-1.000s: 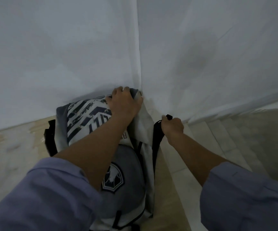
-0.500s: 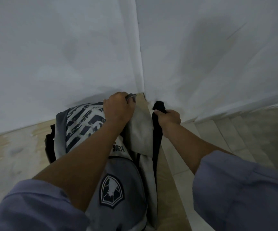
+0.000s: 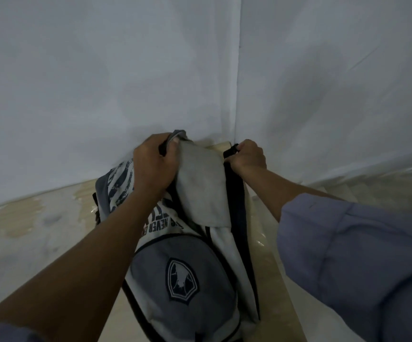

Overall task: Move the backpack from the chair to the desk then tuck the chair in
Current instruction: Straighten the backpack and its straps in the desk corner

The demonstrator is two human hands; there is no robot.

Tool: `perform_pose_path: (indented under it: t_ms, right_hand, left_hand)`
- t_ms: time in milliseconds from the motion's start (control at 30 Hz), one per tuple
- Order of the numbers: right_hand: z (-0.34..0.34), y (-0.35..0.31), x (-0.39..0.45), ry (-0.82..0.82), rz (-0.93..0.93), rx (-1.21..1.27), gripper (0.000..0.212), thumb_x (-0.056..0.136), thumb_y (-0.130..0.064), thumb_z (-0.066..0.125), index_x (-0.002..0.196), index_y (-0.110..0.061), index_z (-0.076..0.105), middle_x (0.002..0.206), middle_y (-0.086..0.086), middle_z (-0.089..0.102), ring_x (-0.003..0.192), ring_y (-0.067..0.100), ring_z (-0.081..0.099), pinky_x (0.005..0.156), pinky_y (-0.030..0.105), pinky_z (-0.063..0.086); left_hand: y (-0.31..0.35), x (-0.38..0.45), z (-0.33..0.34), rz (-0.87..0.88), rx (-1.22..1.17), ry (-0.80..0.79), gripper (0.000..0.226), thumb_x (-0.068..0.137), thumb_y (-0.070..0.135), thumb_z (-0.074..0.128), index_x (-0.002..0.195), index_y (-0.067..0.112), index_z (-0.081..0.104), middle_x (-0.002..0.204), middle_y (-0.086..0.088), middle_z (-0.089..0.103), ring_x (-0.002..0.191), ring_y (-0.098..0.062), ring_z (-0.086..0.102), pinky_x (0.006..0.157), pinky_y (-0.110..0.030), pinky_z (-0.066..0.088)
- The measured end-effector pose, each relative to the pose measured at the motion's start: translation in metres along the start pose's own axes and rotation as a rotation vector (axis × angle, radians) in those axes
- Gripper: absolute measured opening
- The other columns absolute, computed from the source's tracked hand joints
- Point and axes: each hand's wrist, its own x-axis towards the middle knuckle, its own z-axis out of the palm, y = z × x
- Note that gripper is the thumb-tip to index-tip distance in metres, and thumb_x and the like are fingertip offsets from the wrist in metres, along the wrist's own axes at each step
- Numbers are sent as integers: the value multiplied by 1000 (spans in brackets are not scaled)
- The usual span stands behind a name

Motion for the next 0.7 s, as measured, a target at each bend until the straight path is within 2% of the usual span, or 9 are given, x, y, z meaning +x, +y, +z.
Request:
perform_pose_path:
  t_ms: [100, 167, 300, 333, 367, 433, 467, 600, 700]
  right_hand:
    - [3, -6, 2, 15, -61, -60, 34, 84, -14, 70, 117, -17, 61, 119, 10, 64, 103, 30, 65, 91, 36, 57]
    - [8, -11, 4, -18, -59, 6, 36, 84, -14, 71, 118, -17, 61, 120, 8, 63, 105, 27, 64, 93, 34, 55]
    - [13, -26, 14, -204, -34, 271, 44, 86, -10, 76, 128, -14, 64, 131, 7, 63, 118, 24, 62, 103, 33, 52]
    - [12, -28, 18, -255, 5, 351, 44, 86, -9, 76, 129, -11, 64, 127, 9, 65, 113, 25, 64, 97, 35, 57]
    - [10, -30, 19, -309, 50, 428, 42, 89, -8, 73, 130, -11, 65, 117, 9, 67, 100, 23, 67, 82, 32, 62]
    - [4, -36, 18, -397, 118, 491, 36, 95, -11, 63, 130, -10, 65, 91, 5, 64, 70, 17, 59, 48, 19, 52]
    - [3, -39, 19, -424, 144, 475, 35, 96, -15, 60, 129, -10, 66, 86, 4, 62, 66, 17, 55, 44, 18, 47]
    - [10, -39, 29, -503, 204, 404, 42, 94, -32, 58, 128, -7, 62, 117, 12, 68, 95, 28, 65, 75, 30, 53]
    - [19, -32, 38, -507, 183, 375, 43, 94, -38, 58, 126, -10, 65, 124, 14, 68, 111, 32, 65, 102, 43, 53]
  left_hand:
    - [-4, -1, -4, -6, -40, 18, 25, 95, 25, 62, 112, 13, 76, 101, 9, 71, 88, -2, 62, 78, -5, 44]
    - [-5, -1, -3, -4, -42, 6, 25, 95, 25, 62, 112, 13, 76, 99, 12, 69, 87, 0, 61, 75, 3, 39]
    - [-4, 0, 7, 18, -31, -16, 25, 95, 25, 62, 113, 12, 75, 103, 0, 75, 87, -5, 62, 76, -6, 45]
    - [-4, 2, 10, 23, -31, -14, 25, 96, 25, 63, 113, 12, 75, 103, -2, 75, 86, -6, 62, 76, -13, 49]
    - [-4, 3, 14, 27, -31, -15, 25, 95, 24, 63, 113, 12, 75, 103, -4, 76, 86, -8, 63, 76, -20, 51]
    - [-4, 5, 26, 29, -14, -26, 24, 95, 24, 64, 112, 11, 75, 103, -6, 76, 87, -13, 65, 77, -24, 51]
    - [-4, 6, 33, 25, 2, -36, 24, 95, 23, 64, 112, 11, 76, 104, -7, 76, 88, -15, 66, 77, -23, 49]
    - [-2, 8, 61, 7, 42, -77, 22, 95, 24, 64, 107, 10, 76, 103, -8, 76, 89, -22, 69, 75, -21, 45]
    - [-8, 15, 78, -10, 95, -132, 27, 95, 32, 63, 89, 9, 75, 84, -8, 74, 75, -23, 65, 66, -30, 48]
